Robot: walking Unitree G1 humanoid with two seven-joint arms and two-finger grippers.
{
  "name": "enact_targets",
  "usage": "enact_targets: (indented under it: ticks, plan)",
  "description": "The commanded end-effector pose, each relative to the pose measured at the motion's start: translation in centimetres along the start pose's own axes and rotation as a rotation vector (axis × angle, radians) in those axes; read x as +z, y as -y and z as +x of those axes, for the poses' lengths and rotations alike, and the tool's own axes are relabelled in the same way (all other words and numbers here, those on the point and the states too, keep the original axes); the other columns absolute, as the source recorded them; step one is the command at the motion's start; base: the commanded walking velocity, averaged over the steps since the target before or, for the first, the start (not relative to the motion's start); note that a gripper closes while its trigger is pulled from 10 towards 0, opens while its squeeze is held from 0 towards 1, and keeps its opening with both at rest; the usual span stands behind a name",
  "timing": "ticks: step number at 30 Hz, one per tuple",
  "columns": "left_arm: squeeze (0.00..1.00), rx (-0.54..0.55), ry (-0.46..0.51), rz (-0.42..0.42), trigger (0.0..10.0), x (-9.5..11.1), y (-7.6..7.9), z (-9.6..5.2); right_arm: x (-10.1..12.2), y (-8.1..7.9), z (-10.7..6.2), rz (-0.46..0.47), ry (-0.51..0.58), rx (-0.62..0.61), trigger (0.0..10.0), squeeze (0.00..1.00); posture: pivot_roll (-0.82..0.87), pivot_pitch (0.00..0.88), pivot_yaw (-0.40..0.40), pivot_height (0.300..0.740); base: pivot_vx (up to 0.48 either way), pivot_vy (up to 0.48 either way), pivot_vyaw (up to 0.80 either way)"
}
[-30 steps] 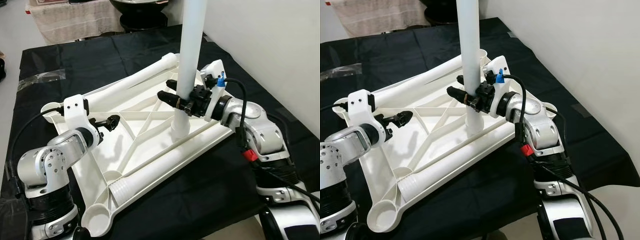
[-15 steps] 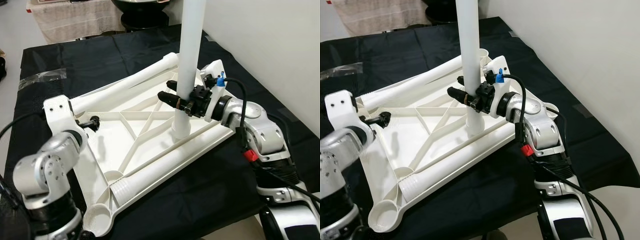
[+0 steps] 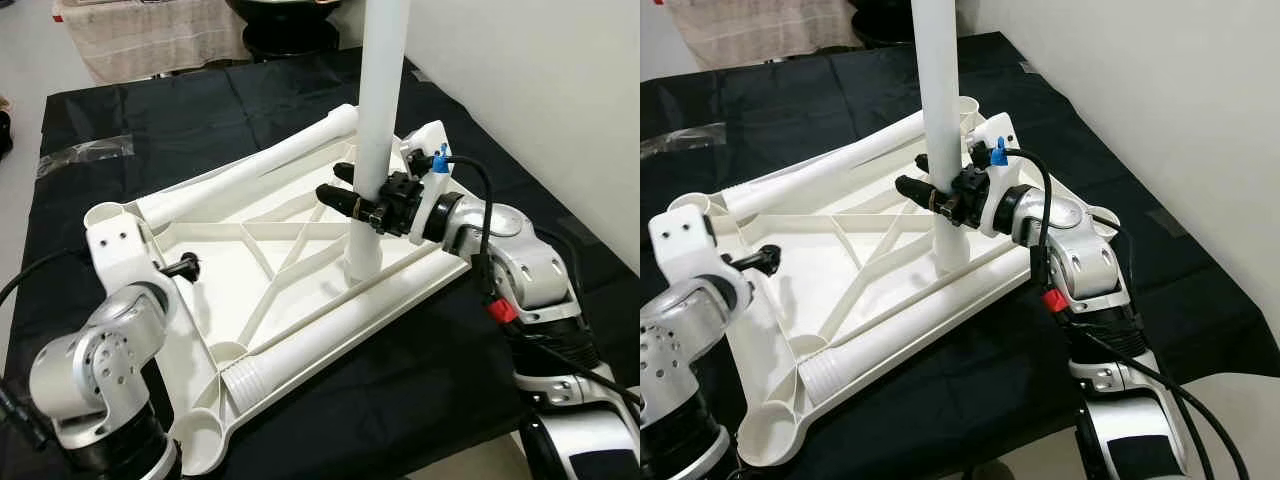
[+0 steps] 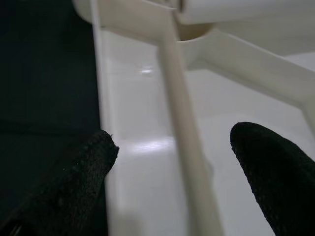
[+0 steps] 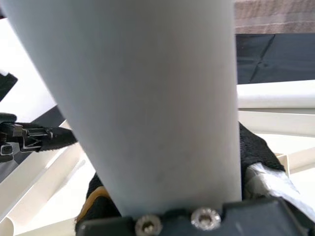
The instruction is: Building children table
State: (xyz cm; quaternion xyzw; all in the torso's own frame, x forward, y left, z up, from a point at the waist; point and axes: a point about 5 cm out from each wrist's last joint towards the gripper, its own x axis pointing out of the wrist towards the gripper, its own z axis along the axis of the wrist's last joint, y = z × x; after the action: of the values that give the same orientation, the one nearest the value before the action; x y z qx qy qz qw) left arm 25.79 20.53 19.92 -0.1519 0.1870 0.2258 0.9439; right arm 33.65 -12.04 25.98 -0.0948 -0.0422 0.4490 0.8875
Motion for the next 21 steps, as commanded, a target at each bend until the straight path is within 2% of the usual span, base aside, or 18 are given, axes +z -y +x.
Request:
enact_targets:
  ticks: [1,7,10,13,14,15,16,18,21]
  plan:
    - [0.0,0.059,-0.007,-0.005,10.0,-0.3,-1.0,0.0,-0.6,-0.2,-0.3,0.006,-0.037,0.012,10.0,0.0,0.01,0.204,-0.035,0.74,0.0,0.0,0.0]
    - [0.0,0.075,-0.029,-0.016,10.0,-0.6,-1.2,-0.1,-0.4,-0.2,-0.3,0.003,-0.037,0.007,10.0,0.0,0.01,0.202,-0.034,0.74,0.0,0.0,0.0]
    - [0.0,0.029,-0.076,-0.025,10.0,-1.5,-0.4,0.1,-0.4,-0.3,-0.2,0.002,-0.036,0.007,10.0,0.0,0.01,0.199,-0.035,0.74,0.0,0.0,0.0]
    - [0.0,0.012,-0.084,-0.024,9.8,-1.7,0.0,0.2,-0.3,-0.3,-0.2,0.001,-0.035,0.007,10.0,0.0,0.01,0.199,-0.034,0.74,0.0,0.0,0.0]
    - [0.0,0.009,-0.098,-0.034,8.1,-1.9,0.2,0.1,-0.3,-0.3,-0.2,0.0,-0.035,0.006,10.0,0.0,0.01,0.199,-0.034,0.74,0.0,0.0,0.0]
    - [0.0,0.009,-0.098,-0.034,8.1,-1.9,0.2,0.1,-0.3,-0.3,-0.2,0.0,-0.035,0.006,10.0,0.0,0.01,0.199,-0.034,0.74,0.0,0.0,0.0]
    - [0.0,0.007,-0.115,-0.046,6.4,-2.2,0.3,0.1,-0.3,-0.2,-0.3,0.0,-0.036,0.005,10.0,0.0,0.0,0.199,-0.035,0.74,0.0,0.0,0.0]
    - [0.0,0.014,-0.153,-0.06,0.2,-3.2,0.3,-0.1,-0.2,-0.1,-0.4,-0.002,-0.039,0.002,10.0,0.0,0.01,0.201,-0.035,0.74,0.0,0.0,0.0]
    - [0.0,0.018,-0.162,-0.061,0.2,-3.5,0.2,-0.1,-0.2,0.0,-0.4,-0.002,-0.04,0.0,10.0,0.0,0.01,0.201,-0.035,0.74,0.0,0.0,0.0]
